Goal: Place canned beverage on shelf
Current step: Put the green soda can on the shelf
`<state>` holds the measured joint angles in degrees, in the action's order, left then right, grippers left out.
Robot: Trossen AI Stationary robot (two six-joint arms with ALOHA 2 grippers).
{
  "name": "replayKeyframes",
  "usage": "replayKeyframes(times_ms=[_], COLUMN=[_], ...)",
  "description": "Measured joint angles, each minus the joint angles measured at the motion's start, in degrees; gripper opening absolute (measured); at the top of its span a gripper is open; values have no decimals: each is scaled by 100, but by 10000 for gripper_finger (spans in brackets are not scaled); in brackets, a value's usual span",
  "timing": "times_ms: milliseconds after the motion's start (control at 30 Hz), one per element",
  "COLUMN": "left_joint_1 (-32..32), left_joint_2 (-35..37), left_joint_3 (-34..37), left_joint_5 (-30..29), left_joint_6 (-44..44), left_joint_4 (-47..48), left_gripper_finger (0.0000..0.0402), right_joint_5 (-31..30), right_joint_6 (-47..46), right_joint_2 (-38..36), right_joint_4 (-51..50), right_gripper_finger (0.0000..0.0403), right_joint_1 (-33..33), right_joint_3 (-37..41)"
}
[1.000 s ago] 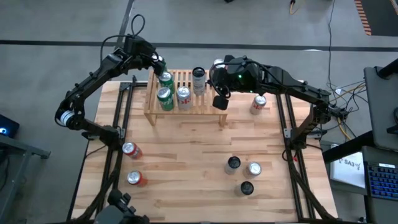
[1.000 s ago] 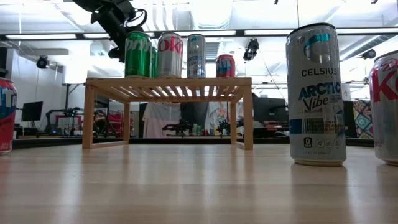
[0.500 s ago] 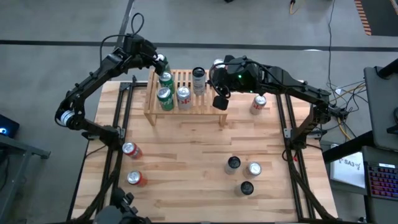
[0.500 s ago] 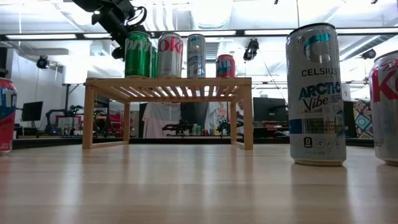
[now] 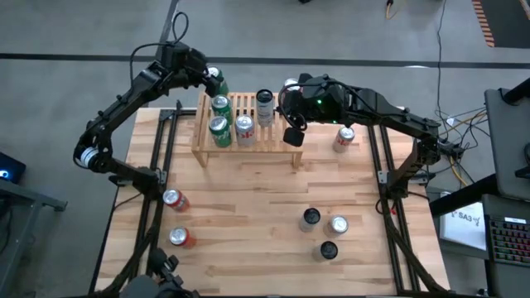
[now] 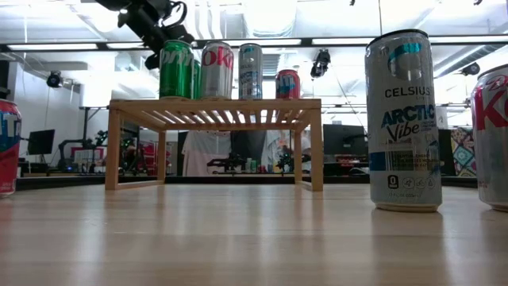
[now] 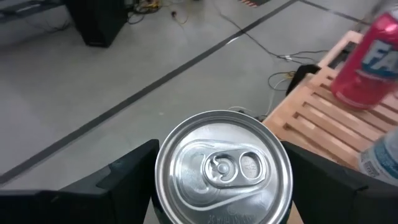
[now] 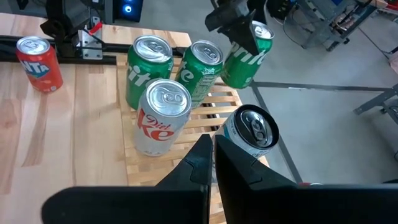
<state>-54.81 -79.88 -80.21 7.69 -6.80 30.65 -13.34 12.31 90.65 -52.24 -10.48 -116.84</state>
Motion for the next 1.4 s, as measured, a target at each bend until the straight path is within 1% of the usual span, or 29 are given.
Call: replayKeyframes(times_ms=[100,167,633,800,1400], left_joint_1=[2,8,93,131,226], left_joint_2=[-36,-97,-254,-254,-254], left_joint_3=[-50,-76,-74,-72,-67], left_joint_5=[295,390,382,384,385], left_joint_6=[-59,-32,-2,-198,-422], left_joint_4=[18,-6,5,11,103], left_gripper_finger=[295,295,295,295,295], right_joint_5=[0,-1,0,0,-1], right_joint_6=[-49,-49,-84,-83,-112], right_joint_2=[0,0,0,0,0], right_joint_4=[-1,1,-5,-6,-158], right_gripper_finger=[9,9,9,9,9], right_joint_1=[0,0,2,1,9], right_joint_3=[0,0,0,0,0])
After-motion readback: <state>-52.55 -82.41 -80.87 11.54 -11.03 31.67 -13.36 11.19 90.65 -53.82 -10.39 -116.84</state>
